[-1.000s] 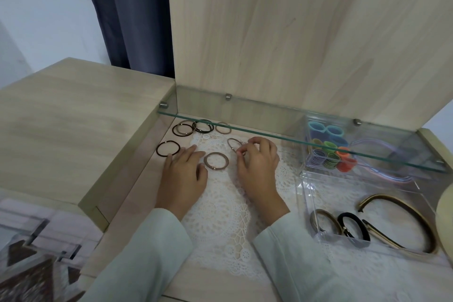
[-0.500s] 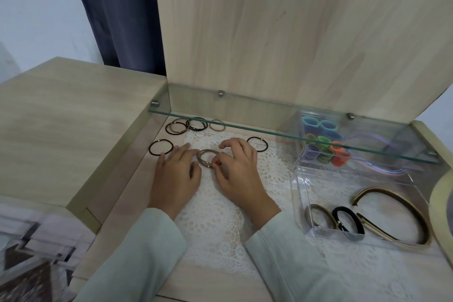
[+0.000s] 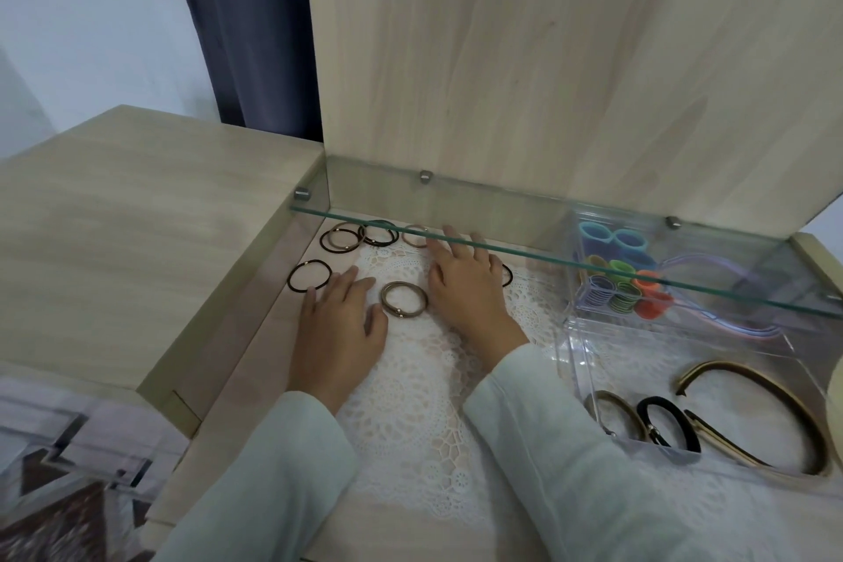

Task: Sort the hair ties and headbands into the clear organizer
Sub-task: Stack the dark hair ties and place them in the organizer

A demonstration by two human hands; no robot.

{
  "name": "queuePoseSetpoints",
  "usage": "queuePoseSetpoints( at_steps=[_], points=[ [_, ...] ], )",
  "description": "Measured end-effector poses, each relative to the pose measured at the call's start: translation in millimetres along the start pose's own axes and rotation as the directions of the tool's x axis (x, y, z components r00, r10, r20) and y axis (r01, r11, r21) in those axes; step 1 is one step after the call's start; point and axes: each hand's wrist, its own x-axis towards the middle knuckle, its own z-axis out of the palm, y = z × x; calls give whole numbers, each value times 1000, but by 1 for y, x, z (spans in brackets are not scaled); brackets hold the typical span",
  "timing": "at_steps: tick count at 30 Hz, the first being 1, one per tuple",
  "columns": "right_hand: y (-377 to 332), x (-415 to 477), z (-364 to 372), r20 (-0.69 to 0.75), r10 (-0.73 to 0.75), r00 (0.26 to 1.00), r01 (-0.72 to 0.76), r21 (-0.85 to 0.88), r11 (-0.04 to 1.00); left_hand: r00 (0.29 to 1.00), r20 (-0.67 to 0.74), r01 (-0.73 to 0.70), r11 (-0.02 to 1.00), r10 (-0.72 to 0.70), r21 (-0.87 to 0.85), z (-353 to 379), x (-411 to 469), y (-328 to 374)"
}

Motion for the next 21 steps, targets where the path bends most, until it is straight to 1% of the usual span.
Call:
queuePoseSetpoints(
  at_steps=[3,5,10,12,15,19,21],
  points=[
    [-2,11,1,60,-4,998,8,-67,998,1000,1,-3,1000,3,-2,-1,0,0],
    [-3,12,3,62,-9,998,13,-74,997,1000,8,0,1000,0,-12,-1,0,0],
    [-2,2,6,10,4,1000,-4,-12,1000,1000,-18,-11,1000,11,-14,-1,1,-1],
    [2,-5,4,-32,6,999,-6,6,1000,1000,-21,-16,1000,16,-11,-1,1,-1],
    [8,-17,1,-98,16,995,-13,25,1000,1000,13,-4,1000,4,-15,-1,0,0],
    [10,-30,-1,-160,60,985,-39,131,991,1000,20,2,1000,-2,-9,0,1,-1],
    [9,-31,-1,-195,101,976,-72,151,986,1000,22,3,1000,-3,-11,-1,0,0]
  ],
)
